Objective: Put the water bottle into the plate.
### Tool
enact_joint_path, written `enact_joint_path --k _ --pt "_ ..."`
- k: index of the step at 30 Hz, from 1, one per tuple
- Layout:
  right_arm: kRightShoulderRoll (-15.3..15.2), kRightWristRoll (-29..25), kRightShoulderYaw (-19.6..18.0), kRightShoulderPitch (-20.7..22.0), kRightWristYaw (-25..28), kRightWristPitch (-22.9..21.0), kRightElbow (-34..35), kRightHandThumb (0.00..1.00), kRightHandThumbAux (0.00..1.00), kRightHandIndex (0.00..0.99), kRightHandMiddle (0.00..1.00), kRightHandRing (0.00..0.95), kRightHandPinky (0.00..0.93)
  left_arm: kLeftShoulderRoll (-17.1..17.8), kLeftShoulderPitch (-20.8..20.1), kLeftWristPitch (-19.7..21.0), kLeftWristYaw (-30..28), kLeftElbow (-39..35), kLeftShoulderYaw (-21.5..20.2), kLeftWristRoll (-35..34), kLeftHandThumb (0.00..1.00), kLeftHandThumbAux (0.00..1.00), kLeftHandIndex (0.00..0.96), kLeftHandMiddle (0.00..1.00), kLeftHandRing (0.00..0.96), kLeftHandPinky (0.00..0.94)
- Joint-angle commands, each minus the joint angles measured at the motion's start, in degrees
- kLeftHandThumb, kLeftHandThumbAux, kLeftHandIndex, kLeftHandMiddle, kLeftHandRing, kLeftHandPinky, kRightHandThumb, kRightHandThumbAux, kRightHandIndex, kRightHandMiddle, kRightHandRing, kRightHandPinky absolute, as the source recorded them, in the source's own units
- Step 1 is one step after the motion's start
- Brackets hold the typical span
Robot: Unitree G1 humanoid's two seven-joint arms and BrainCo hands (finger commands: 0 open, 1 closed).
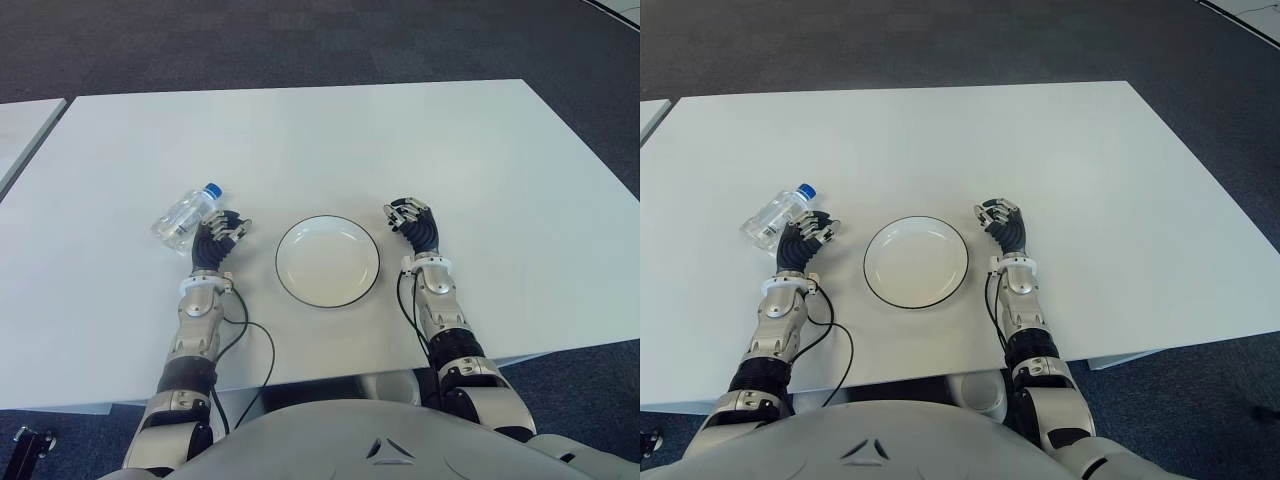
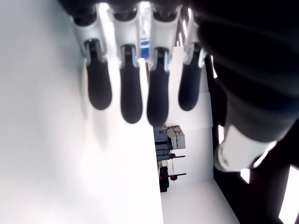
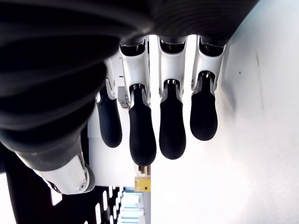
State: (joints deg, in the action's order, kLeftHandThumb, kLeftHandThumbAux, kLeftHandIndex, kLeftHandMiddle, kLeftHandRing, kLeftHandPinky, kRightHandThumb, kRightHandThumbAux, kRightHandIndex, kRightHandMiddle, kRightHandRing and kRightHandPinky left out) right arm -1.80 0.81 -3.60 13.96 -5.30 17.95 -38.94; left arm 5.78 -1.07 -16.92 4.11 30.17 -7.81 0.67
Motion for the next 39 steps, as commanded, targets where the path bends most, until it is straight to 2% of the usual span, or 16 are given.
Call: enact_joint_path --k 1,10,12,14,16,20,22,27,31,33,36,39 --pt "0.48 0.17 0.14 -2.59 0.04 -3.89 -2.53 0.708 0.730 0.435 0.646 0.637 0.637 -1.01 3.32 3.87 -0.91 1.60 0.73 -0.34 0.703 0.719 0.427 0.485 0.479 0.476" --pt "0.41 0.28 0.23 -2.60 -0.16 -4.82 -2.15 0.708 0.730 0.435 0.649 0.641 0.637 -0.36 4.84 0.99 1.00 -2.73 1.25 2.11 0.703 0.718 0.429 0.498 0.487 0.482" --pt "0.39 0.27 0.25 -2.61 -0.10 -4.86 -2.15 0.708 0.730 0.435 0.648 0.638 0.629 -0.20 5.79 0.15 2.83 -5.89 1.71 4.45 0.704 0.718 0.429 0.508 0.498 0.498" --pt "0.33 0.27 0.25 -2.51 -0.08 -4.87 -2.35 0.708 0.730 0.435 0.647 0.637 0.628 -0.37 7.19 0.86 4.63 -11.30 2.30 6.99 0.705 0.718 0.430 0.519 0.512 0.515" --pt "0.31 0.27 0.25 -2.47 -0.08 -4.87 -2.43 0.708 0.730 0.435 0.646 0.636 0.628 -0.47 7.85 1.63 5.31 -13.60 2.60 7.88 0.706 0.717 0.430 0.529 0.524 0.529" --pt "0.24 0.48 0.35 -2.19 -0.20 -4.63 -3.02 0.708 0.730 0.435 0.649 0.638 0.632 1.82 8.37 -0.23 14.42 -15.70 3.99 19.45 0.708 0.718 0.431 0.559 0.551 0.528" --pt "0.25 0.55 0.41 -2.16 -0.23 -4.52 -3.06 0.708 0.730 0.435 0.651 0.639 0.634 2.61 8.57 0.57 18.10 -17.20 4.63 24.47 0.710 0.718 0.431 0.574 0.563 0.522" --pt "0.27 0.53 0.47 -2.06 0.01 -4.29 -3.28 0.707 0.730 0.435 0.657 0.643 0.638 3.71 9.06 3.74 24.31 -19.69 5.54 32.13 0.711 0.719 0.430 0.585 0.575 0.550" --pt "0.42 0.24 0.30 -1.96 0.31 -4.18 -3.38 0.707 0.730 0.435 0.658 0.643 0.635 5.28 8.39 8.39 29.84 -21.37 6.53 40.19 0.711 0.719 0.429 0.600 0.603 0.603" --pt "0.48 0.19 0.25 -1.95 0.30 -4.13 -3.39 0.708 0.730 0.435 0.657 0.642 0.633 5.86 7.85 9.93 31.64 -21.75 6.96 42.44 0.711 0.719 0.428 0.590 0.596 0.588" --pt "0.53 0.20 0.21 -1.94 0.26 -4.06 -3.43 0.708 0.730 0.435 0.657 0.642 0.635 6.45 7.39 10.87 34.11 -21.71 7.66 44.21 0.793 0.695 0.405 0.527 0.571 0.556" --pt "0.54 0.10 0.15 -1.92 0.41 -3.94 -3.54 0.707 0.730 0.435 0.656 0.642 0.633 7.81 6.54 10.01 39.22 -20.59 8.52 46.97 0.821 0.685 0.433 0.467 0.440 0.421"
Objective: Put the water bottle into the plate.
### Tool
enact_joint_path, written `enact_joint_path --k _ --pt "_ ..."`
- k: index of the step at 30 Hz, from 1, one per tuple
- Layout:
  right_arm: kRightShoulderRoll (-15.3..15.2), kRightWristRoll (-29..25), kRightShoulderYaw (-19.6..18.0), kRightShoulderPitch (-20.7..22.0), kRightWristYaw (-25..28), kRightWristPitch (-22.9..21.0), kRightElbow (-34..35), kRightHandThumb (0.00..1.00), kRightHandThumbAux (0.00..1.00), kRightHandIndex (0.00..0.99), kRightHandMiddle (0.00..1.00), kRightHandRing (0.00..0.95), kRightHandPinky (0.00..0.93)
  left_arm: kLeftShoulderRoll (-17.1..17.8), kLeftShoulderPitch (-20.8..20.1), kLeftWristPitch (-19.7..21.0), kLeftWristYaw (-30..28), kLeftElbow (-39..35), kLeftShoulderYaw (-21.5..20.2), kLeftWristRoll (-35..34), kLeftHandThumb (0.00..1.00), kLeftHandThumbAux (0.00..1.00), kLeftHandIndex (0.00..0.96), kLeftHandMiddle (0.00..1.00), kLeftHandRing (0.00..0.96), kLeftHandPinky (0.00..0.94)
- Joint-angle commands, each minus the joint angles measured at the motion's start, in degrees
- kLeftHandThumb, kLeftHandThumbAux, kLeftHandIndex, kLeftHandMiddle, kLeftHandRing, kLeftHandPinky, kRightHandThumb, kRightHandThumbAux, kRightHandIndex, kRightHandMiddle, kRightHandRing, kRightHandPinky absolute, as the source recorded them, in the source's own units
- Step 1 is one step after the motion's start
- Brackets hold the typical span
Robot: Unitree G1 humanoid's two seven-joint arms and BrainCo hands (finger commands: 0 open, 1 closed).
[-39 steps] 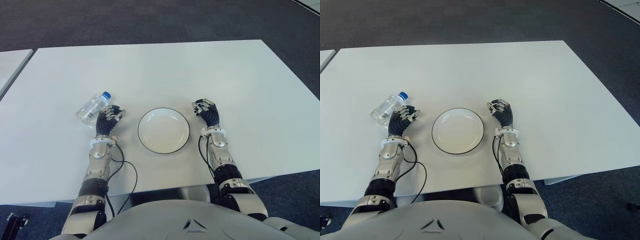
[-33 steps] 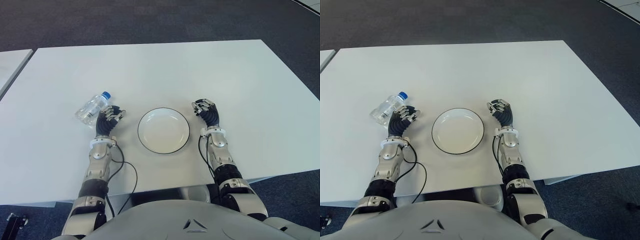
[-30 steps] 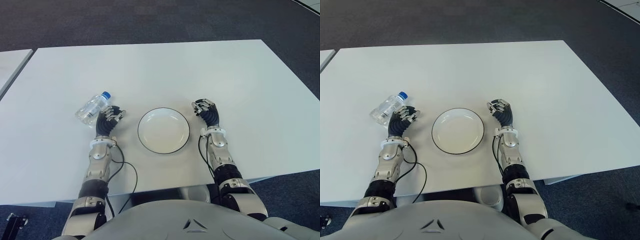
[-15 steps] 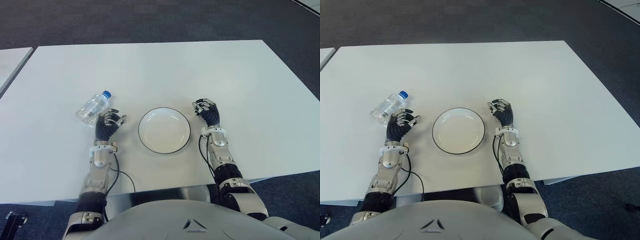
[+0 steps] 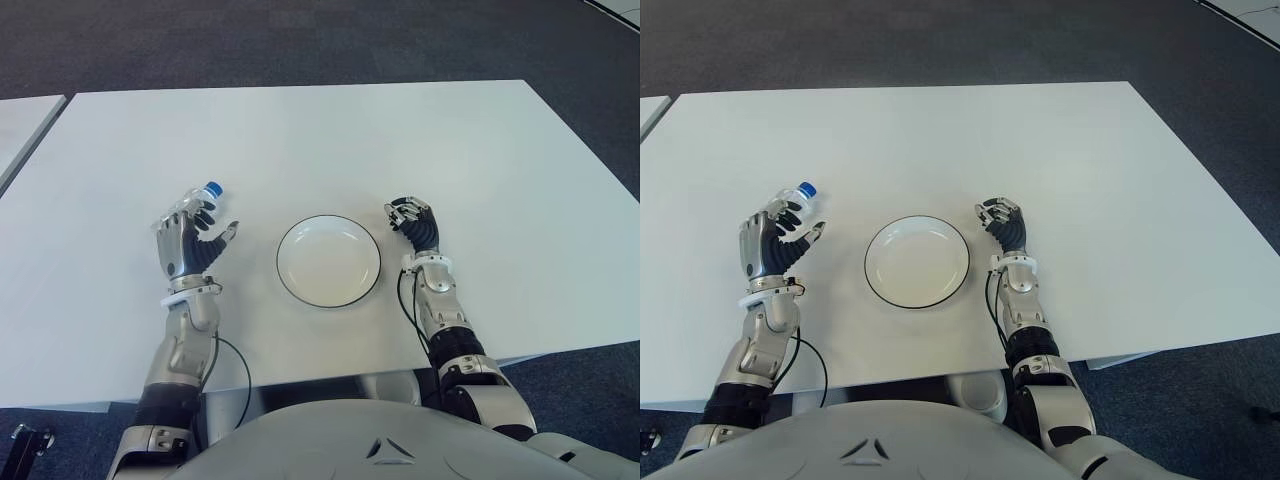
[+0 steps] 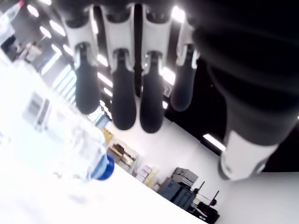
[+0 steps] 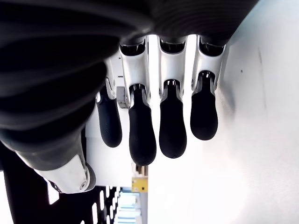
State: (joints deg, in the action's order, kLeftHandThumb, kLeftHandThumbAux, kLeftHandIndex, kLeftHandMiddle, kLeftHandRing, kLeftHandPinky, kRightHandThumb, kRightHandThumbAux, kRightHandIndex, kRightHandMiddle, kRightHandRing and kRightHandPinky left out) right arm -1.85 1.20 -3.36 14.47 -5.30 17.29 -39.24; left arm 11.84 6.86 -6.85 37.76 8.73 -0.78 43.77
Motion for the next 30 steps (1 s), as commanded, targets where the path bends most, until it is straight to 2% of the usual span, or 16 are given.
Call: enact_joint_path --k 1,3,4,5,6,7,9,14,17,22,26,30 --pt "0.59 -0.35 -0.11 -2.42 0.51 -3.21 -3.29 0.707 0.730 0.435 0.656 0.641 0.632 2.44 -1.91 -0.38 7.32 1.48 1.71 4.83 0.773 0.701 0.421 0.383 0.361 0.348" --pt "0.63 -0.49 -0.18 -2.39 0.70 -3.09 -3.38 0.707 0.730 0.435 0.656 0.641 0.630 3.98 -3.59 -0.78 10.83 4.30 2.13 6.24 0.728 0.715 0.411 0.280 0.259 0.252" --pt "0.65 -0.56 -0.21 -2.38 0.78 -3.04 -3.42 0.707 0.730 0.435 0.655 0.640 0.629 4.68 -4.51 -0.89 12.39 6.01 2.33 6.66 0.630 0.737 0.345 0.237 0.216 0.202" --pt "0.66 -0.60 -0.22 -2.35 0.81 -3.00 -3.45 0.707 0.730 0.435 0.654 0.639 0.628 5.19 -5.15 -0.99 13.52 7.27 2.54 6.86 0.456 0.778 0.246 0.172 0.152 0.129" --pt "0.69 -0.68 -0.24 -2.33 0.86 -2.96 -3.50 0.708 0.730 0.435 0.653 0.638 0.627 5.71 -5.99 -0.54 15.08 8.75 2.85 7.52 0.343 0.806 0.184 0.131 0.112 0.082" --pt "0.72 -0.77 -0.28 -2.28 0.90 -2.96 -3.58 0.708 0.730 0.435 0.653 0.638 0.628 6.07 -6.84 0.51 16.36 10.10 3.11 8.27 0.278 0.803 0.130 0.090 0.072 0.052" --pt "0.76 -0.87 -0.35 -2.22 0.96 -2.96 -3.68 0.708 0.730 0.435 0.652 0.638 0.630 6.59 -7.96 1.74 18.11 11.95 3.59 9.01 0.252 0.764 0.069 0.046 0.037 0.026" --pt "0.86 -0.81 -0.45 -2.19 0.76 -3.00 -3.74 0.708 0.729 0.435 0.652 0.638 0.630 6.77 -9.35 6.32 20.00 13.41 4.79 9.94 0.280 0.665 0.012 0.007 0.006 0.004" --pt "0.94 -0.75 -0.52 -2.22 0.52 -2.96 -3.73 0.708 0.729 0.435 0.650 0.637 0.631 6.72 -10.59 10.22 20.30 14.28 5.45 10.76 0.359 0.551 0.003 0.002 0.001 0.001" --pt "1.01 -0.68 -0.65 -2.21 0.25 -3.03 -3.83 0.708 0.729 0.435 0.645 0.632 0.621 6.51 -12.08 16.97 17.87 13.97 6.75 11.87 0.465 0.357 0.000 0.000 0.000 0.000" --pt "1.04 -0.69 -0.67 -2.24 0.26 -2.86 -3.87 0.708 0.729 0.435 0.646 0.632 0.622 6.94 -13.57 20.34 16.06 15.02 7.93 11.70 0.493 0.273 0.000 0.000 0.000 0.000" --pt "1.02 -0.78 -0.70 -2.27 0.41 -2.66 -3.92 0.707 0.729 0.435 0.652 0.635 0.628 8.48 -19.48 20.36 16.19 26.22 9.16 10.26 0.486 0.219 0.000 0.000 0.000 0.000"
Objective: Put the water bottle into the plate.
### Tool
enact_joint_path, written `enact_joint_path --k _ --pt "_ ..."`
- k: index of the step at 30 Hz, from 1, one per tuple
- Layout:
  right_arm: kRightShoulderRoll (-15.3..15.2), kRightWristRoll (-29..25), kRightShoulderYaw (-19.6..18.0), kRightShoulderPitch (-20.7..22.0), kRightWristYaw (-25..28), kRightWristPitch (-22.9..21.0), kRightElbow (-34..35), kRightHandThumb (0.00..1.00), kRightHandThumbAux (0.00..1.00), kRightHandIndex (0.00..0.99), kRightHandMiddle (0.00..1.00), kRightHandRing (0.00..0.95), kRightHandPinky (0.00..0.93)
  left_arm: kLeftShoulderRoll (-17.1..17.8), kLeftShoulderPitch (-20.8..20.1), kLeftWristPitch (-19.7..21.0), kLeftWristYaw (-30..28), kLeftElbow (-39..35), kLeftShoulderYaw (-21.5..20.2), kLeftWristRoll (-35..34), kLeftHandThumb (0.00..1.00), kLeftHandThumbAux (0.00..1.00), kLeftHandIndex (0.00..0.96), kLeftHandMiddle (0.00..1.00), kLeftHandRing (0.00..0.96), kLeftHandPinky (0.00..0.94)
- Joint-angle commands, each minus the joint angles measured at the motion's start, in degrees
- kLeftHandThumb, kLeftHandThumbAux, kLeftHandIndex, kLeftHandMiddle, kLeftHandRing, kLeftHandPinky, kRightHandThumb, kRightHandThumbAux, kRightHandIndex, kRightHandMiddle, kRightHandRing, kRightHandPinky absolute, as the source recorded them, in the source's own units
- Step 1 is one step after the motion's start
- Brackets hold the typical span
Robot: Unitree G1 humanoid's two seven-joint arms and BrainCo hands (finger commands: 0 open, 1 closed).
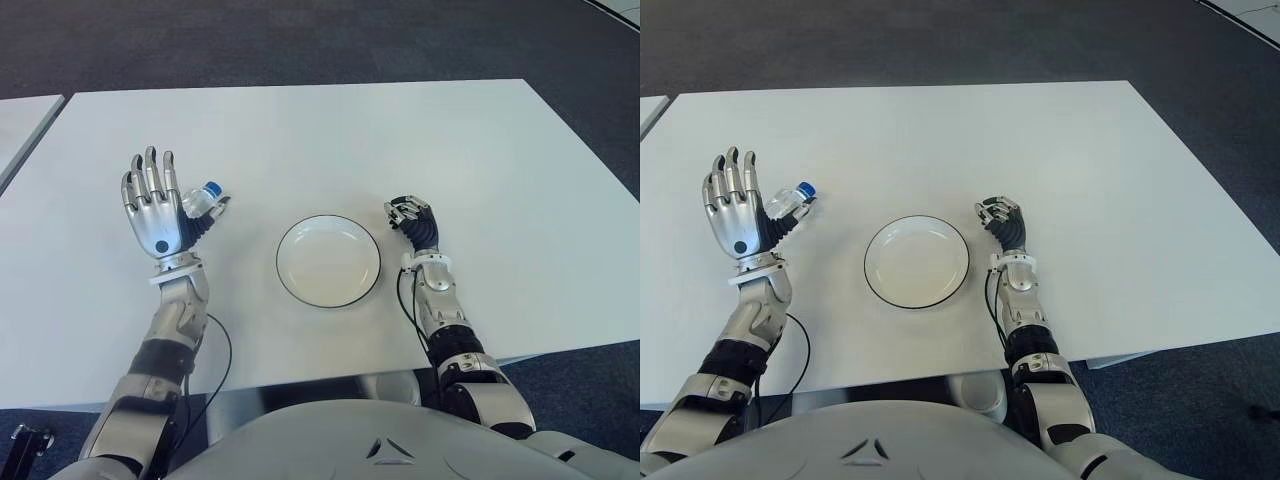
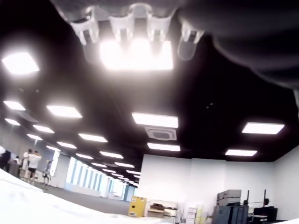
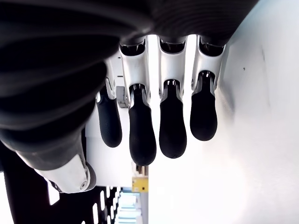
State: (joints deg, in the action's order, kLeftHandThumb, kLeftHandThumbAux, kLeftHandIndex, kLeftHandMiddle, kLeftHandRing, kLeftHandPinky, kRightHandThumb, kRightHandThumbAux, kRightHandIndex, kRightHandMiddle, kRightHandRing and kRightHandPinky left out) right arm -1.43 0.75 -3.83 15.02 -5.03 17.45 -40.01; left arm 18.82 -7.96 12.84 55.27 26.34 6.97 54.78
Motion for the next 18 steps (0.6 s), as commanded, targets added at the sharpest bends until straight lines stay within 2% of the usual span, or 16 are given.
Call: enact_joint_path --k 1,6,11,18 --pt "0.61 -0.39 -0.30 -2.81 0.07 -3.02 -3.15 0.707 0.729 0.435 0.652 0.636 0.629 1.79 -6.28 0.09 -1.41 12.15 1.89 -1.23 0.482 0.209 0.000 0.000 0.000 0.000" --pt "0.71 -0.33 -0.37 -2.54 -0.26 -3.48 -3.37 0.708 0.729 0.435 0.651 0.639 0.633 2.69 -11.66 -2.59 -2.62 23.58 4.03 -2.94 0.459 0.176 0.000 0.000 0.000 0.000" --pt "0.75 -0.25 -0.22 -2.50 -0.24 -3.77 -3.17 0.708 0.729 0.435 0.650 0.638 0.634 3.65 -17.75 -8.22 -6.75 38.30 7.03 -4.55 0.457 0.159 0.000 0.000 0.000 0.000" --pt "0.76 0.17 0.08 -2.59 -0.56 -3.76 -2.72 0.708 0.730 0.435 0.652 0.641 0.636 3.70 -20.02 -12.89 -10.40 45.09 9.97 -6.51 0.461 0.158 0.000 0.000 0.000 0.000"
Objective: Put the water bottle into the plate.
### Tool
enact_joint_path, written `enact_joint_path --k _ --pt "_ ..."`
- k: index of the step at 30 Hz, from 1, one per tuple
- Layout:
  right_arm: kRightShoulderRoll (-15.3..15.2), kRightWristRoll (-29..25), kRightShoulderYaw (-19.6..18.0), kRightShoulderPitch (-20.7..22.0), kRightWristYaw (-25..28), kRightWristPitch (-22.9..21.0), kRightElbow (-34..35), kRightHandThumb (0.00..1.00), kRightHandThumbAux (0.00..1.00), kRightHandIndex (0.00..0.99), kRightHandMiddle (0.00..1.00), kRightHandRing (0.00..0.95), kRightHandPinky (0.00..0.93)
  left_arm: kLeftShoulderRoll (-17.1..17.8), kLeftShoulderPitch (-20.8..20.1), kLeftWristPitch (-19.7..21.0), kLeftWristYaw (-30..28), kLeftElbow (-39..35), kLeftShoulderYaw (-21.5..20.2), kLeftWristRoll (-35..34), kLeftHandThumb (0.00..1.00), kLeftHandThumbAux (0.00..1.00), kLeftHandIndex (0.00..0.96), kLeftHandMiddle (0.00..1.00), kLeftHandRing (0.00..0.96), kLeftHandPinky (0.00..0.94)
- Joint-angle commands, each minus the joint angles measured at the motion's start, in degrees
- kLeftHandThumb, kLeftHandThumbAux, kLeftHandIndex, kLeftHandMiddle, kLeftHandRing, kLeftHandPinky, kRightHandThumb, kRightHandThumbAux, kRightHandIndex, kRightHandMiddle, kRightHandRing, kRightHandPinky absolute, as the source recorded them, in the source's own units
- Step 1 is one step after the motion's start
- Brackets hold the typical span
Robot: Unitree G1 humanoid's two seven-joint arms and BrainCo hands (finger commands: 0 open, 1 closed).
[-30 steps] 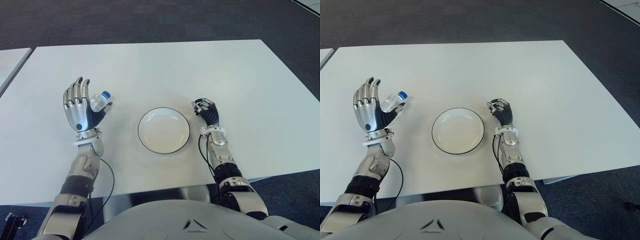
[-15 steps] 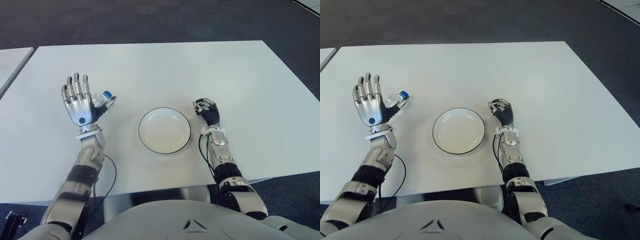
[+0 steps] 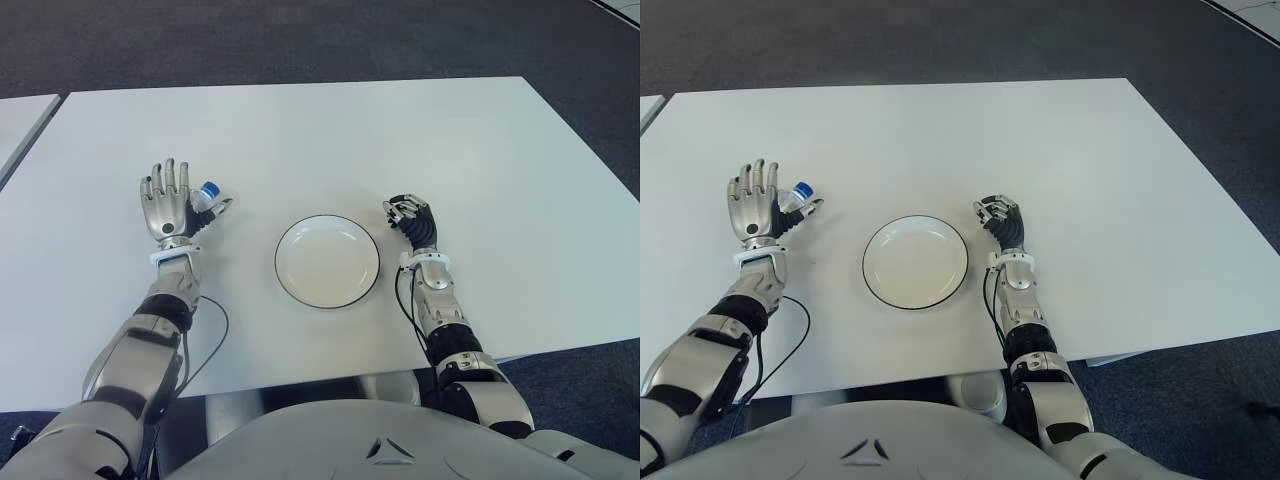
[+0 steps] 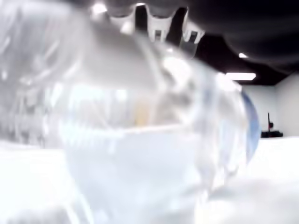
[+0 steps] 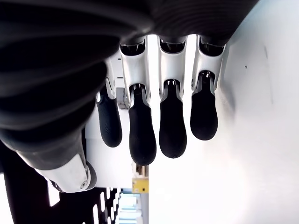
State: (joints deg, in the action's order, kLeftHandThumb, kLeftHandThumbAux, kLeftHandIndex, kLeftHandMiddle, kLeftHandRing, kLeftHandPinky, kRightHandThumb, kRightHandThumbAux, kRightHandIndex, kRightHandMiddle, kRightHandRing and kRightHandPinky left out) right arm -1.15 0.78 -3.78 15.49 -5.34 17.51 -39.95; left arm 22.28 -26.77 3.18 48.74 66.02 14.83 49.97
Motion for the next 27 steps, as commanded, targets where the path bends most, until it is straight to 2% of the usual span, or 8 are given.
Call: enact_joint_path --k 1,11,17,21,27 --pt "0.46 0.20 0.06 -3.05 -0.32 -3.87 -2.77 0.708 0.730 0.435 0.653 0.640 0.634 0.04 -1.34 -3.92 -4.72 6.20 2.48 -2.05 0.462 0.159 0.000 0.000 0.000 0.000" --pt "0.43 0.32 0.03 -3.24 -0.80 -3.58 -2.51 0.708 0.730 0.435 0.650 0.643 0.643 -0.52 -2.08 -6.29 -14.42 10.82 5.44 -4.71 0.472 0.184 0.000 0.000 0.000 0.000" --pt "0.40 0.06 0.01 -3.68 -0.51 -3.51 -1.93 0.707 0.730 0.435 0.651 0.643 0.635 -0.18 -1.92 -7.63 -22.87 11.43 5.83 -6.62 0.493 0.284 0.000 0.012 0.000 0.014" --pt "0.42 0.03 0.06 -3.97 -0.36 -3.20 -1.72 0.707 0.730 0.435 0.650 0.642 0.634 -0.01 -1.63 -7.86 -28.30 11.40 5.42 -8.21 0.505 0.334 0.000 0.032 0.014 0.082" --pt "0.40 -0.04 0.09 -4.40 -0.13 -2.94 -1.33 0.707 0.730 0.435 0.651 0.642 0.640 0.00 -1.46 -7.63 -36.94 11.36 3.44 -12.09 0.571 0.412 0.031 0.098 0.108 0.208"
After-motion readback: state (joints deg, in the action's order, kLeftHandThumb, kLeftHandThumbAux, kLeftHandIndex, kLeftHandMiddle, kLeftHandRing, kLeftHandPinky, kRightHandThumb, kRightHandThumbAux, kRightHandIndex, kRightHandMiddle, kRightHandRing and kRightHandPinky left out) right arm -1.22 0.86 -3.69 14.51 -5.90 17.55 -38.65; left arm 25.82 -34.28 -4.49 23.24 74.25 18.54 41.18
